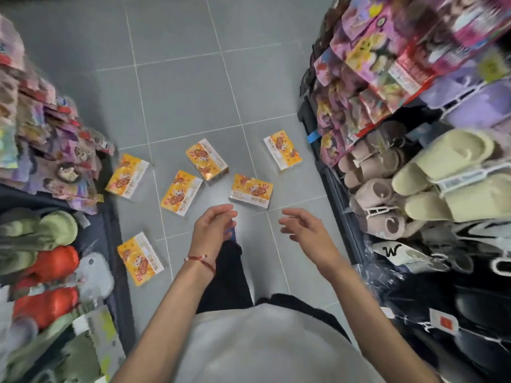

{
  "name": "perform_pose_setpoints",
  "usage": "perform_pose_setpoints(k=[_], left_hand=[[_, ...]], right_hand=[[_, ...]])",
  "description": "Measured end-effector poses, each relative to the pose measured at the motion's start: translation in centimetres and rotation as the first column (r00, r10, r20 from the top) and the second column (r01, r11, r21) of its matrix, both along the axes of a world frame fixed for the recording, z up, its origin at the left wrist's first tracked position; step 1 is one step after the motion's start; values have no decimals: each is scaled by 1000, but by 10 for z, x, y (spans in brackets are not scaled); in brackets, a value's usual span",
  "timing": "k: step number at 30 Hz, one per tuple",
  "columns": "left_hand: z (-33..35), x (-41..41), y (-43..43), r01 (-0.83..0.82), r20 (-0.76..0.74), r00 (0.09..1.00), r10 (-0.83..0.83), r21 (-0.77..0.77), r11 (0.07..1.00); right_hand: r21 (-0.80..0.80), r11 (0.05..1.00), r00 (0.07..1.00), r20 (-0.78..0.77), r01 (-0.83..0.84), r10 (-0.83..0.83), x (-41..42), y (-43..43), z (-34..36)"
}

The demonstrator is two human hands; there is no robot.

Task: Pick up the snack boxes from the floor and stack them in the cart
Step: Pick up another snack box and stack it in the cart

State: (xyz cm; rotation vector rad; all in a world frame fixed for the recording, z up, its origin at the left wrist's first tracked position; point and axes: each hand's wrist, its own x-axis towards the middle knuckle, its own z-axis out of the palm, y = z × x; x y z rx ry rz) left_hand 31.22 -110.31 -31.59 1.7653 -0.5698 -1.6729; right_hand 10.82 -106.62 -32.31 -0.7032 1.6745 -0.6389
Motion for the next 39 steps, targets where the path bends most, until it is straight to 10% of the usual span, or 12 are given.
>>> perform_pose_setpoints(k=[11, 31, 39], left_hand=[[-76, 3, -185, 191, 88, 974, -211, 197, 962], [-468, -48, -264, 297, 147, 878, -455, 577, 761], [-621, -50, -282, 366, 334, 771, -543, 465, 806]], right_hand=[[173, 920, 934, 5, 351, -357, 7, -148, -78], [493, 832, 962, -209, 256, -173, -35, -201, -459], [515, 800, 948, -237, 307, -211, -63, -239, -602]])
